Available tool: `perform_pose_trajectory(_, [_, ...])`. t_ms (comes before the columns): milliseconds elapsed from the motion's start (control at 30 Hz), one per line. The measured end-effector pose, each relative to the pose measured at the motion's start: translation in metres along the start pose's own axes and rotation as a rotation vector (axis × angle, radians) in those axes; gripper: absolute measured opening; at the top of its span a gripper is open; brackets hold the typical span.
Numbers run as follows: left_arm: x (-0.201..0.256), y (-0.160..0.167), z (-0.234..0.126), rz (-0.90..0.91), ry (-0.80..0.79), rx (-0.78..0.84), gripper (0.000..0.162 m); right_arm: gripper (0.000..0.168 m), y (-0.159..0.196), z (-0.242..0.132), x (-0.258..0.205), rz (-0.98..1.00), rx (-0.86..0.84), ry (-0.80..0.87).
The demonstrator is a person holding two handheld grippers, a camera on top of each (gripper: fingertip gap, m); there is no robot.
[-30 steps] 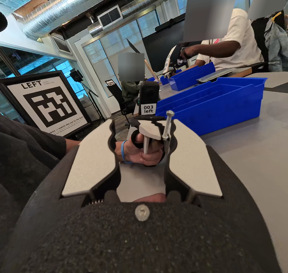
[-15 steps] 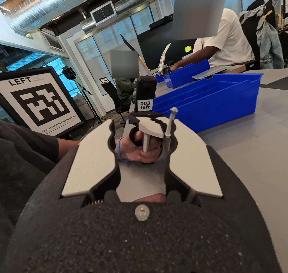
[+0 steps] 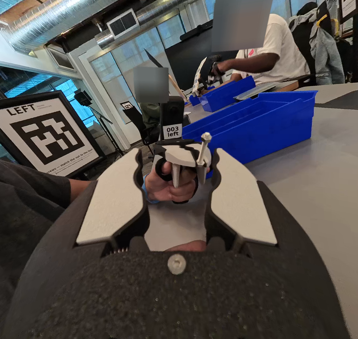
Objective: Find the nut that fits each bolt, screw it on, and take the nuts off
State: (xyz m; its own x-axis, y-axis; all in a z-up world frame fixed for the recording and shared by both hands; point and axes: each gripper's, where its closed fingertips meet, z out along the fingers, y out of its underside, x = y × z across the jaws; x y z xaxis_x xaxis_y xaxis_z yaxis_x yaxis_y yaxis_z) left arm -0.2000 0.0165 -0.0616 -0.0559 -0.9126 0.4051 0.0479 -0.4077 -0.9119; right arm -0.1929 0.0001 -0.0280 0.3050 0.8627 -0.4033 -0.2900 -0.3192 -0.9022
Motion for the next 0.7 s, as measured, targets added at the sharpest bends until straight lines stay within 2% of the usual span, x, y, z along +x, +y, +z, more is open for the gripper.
perform_pose_trajectory(233, [0.008, 0.007, 0.01, 0.005, 0.023, -0.026, 0.01, 0.073, 0.005, 0.011, -0.008, 0.015, 0.0, -0.026])
perform_pose_trajectory(433, [-0.007, -0.008, -0.004, -0.055, -0.012, 0.056, 0.01, 0.07, 0.007, 0.007, -0.002, -0.003, -0.01, 0.003])
perform_pose_trajectory(567, [0.006, 0.002, 0.005, -0.052, 0.045, 0.018, 0.01, 0.071, 0.0, 0.008, 0.004, 0.004, 0.019, 0.029])
perform_pose_trajectory(700, [0.009, 0.007, 0.012, -0.018, 0.035, -0.019, 0.01, 0.07, -0.003, 0.008, -0.004, 0.016, 0.047, -0.009])
